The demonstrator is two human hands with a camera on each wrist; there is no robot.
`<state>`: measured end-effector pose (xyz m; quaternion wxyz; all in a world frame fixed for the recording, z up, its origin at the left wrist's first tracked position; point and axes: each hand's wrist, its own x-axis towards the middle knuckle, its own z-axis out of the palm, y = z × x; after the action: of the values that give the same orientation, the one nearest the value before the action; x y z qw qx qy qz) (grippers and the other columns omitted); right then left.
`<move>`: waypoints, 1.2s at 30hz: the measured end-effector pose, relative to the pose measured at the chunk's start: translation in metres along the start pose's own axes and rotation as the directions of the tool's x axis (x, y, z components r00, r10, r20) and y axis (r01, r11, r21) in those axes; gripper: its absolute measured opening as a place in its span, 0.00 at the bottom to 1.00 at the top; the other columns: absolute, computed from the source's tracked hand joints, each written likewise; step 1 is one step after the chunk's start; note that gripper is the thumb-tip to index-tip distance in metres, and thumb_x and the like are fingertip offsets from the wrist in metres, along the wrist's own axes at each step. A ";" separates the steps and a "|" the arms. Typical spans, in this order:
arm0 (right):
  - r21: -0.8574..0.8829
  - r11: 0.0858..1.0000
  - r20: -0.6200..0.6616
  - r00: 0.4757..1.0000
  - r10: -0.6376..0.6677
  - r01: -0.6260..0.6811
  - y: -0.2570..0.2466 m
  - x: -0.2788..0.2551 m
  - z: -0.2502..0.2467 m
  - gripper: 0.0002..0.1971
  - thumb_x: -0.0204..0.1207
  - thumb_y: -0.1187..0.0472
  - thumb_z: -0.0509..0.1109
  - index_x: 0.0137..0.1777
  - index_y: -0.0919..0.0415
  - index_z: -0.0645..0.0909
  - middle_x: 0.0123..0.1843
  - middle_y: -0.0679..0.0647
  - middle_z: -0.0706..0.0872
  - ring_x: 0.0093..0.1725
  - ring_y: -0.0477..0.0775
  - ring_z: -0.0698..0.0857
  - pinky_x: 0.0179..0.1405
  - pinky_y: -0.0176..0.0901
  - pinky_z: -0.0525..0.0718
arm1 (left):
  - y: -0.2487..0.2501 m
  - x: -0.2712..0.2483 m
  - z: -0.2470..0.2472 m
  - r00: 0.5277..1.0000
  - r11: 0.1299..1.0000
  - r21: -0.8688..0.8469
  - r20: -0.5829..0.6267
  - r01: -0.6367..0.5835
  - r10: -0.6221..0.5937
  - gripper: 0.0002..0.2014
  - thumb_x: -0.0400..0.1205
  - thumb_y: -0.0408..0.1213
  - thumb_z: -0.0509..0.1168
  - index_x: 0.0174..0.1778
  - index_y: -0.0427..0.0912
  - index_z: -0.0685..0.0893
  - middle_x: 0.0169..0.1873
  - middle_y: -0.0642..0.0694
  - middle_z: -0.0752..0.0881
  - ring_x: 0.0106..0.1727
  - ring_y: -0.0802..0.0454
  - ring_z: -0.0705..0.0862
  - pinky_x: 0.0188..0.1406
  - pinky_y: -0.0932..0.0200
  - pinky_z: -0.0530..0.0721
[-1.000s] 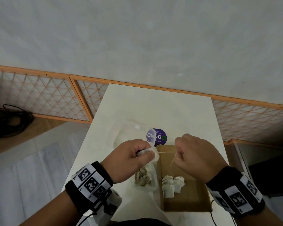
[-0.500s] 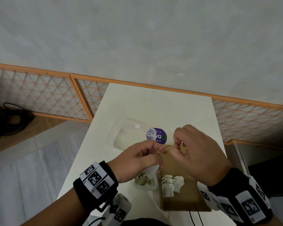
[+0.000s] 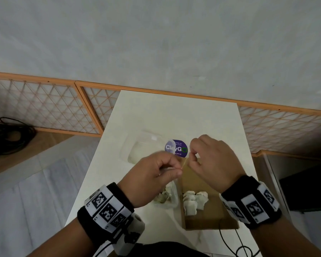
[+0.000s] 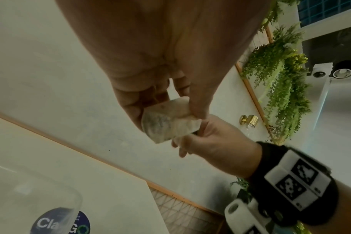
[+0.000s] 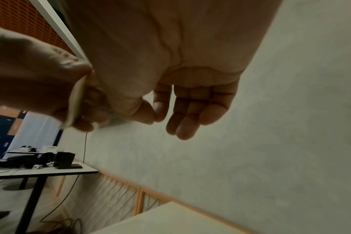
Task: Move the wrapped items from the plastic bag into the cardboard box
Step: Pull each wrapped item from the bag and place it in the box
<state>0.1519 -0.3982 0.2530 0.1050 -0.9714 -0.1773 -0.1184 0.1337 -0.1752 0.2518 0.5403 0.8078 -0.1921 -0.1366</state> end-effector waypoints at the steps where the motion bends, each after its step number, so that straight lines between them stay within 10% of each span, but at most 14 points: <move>1: 0.021 1.000 0.009 1.000 -0.002 0.002 -0.003 -0.001 0.007 0.06 0.72 0.60 0.72 0.41 0.55 0.77 0.37 0.50 0.77 0.31 0.58 0.76 0.31 0.48 0.70 | -0.001 -0.001 -0.001 0.998 1.000 -0.019 -0.059 -0.012 0.010 0.01 0.84 0.40 0.74 0.48 0.49 0.89 0.60 0.56 0.88 0.60 0.56 0.88 0.62 0.54 0.86; 4: 0.100 0.995 0.080 0.997 -0.014 0.006 -0.019 -0.006 0.027 0.06 0.73 0.56 0.72 0.43 0.54 0.77 0.39 0.48 0.78 0.32 0.55 0.77 0.32 0.45 0.68 | -0.003 -0.001 -0.004 0.989 0.985 -0.174 -0.146 0.003 -0.029 0.03 0.83 0.35 0.75 0.45 0.44 0.88 0.64 0.55 0.88 0.61 0.59 0.89 0.63 0.61 0.84; 10: 0.260 0.961 0.353 0.935 -0.004 -0.094 -0.037 -0.015 0.097 0.08 0.80 0.48 0.62 0.53 0.49 0.79 0.44 0.46 0.82 0.41 0.50 0.80 0.42 0.50 0.82 | -0.018 0.000 -0.010 0.972 0.904 -0.426 -0.194 0.034 -0.129 0.09 0.83 0.35 0.75 0.44 0.34 0.84 0.46 0.28 0.91 0.50 0.24 0.87 0.55 0.34 0.87; 20: 0.165 0.967 0.585 0.809 0.064 -0.196 -0.034 -0.037 0.193 0.09 0.84 0.51 0.64 0.57 0.50 0.83 0.51 0.50 0.80 0.46 0.56 0.81 0.43 0.45 0.76 | -0.037 -0.031 -0.034 0.936 0.872 -0.480 -0.259 0.091 -0.240 0.08 0.79 0.34 0.75 0.43 0.32 0.87 0.37 0.18 0.80 0.32 0.39 0.83 0.33 0.51 0.86; 23: 0.190 0.972 0.556 0.831 0.007 -0.136 -0.036 -0.039 0.210 0.15 0.81 0.53 0.66 0.66 0.47 0.83 0.56 0.52 0.81 0.49 0.59 0.83 0.48 0.50 0.84 | -0.043 -0.037 -0.037 0.921 0.861 -0.491 -0.262 0.129 -0.287 0.11 0.79 0.35 0.75 0.44 0.29 0.86 0.34 0.18 0.80 0.29 0.41 0.83 0.31 0.52 0.86; 28: 0.189 0.974 0.501 0.865 0.012 -0.123 -0.033 -0.043 0.224 0.06 0.82 0.55 0.67 0.53 0.50 0.85 0.50 0.52 0.81 0.42 0.59 0.83 0.39 0.48 0.79 | -0.048 -0.040 -0.039 0.902 0.851 -0.491 -0.258 0.187 -0.347 0.09 0.82 0.30 0.74 0.44 0.27 0.85 0.29 0.32 0.82 0.26 0.44 0.82 0.28 0.54 0.85; 36: 0.479 0.800 0.414 0.897 0.155 -0.360 -0.023 -0.042 0.164 0.03 0.82 0.53 0.74 0.47 0.46 0.83 0.49 0.40 0.79 0.42 0.43 0.83 0.43 0.38 0.82 | -0.056 -0.037 -0.035 0.908 0.894 -0.376 -0.237 0.242 -0.346 0.08 0.86 0.34 0.70 0.45 0.33 0.85 0.26 0.41 0.85 0.27 0.46 0.82 0.31 0.52 0.85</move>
<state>0.1365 -0.3502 0.0899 0.3580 -0.9209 -0.0833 0.1297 0.1246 -0.1100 0.2133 0.6662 0.7338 0.0436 -0.1253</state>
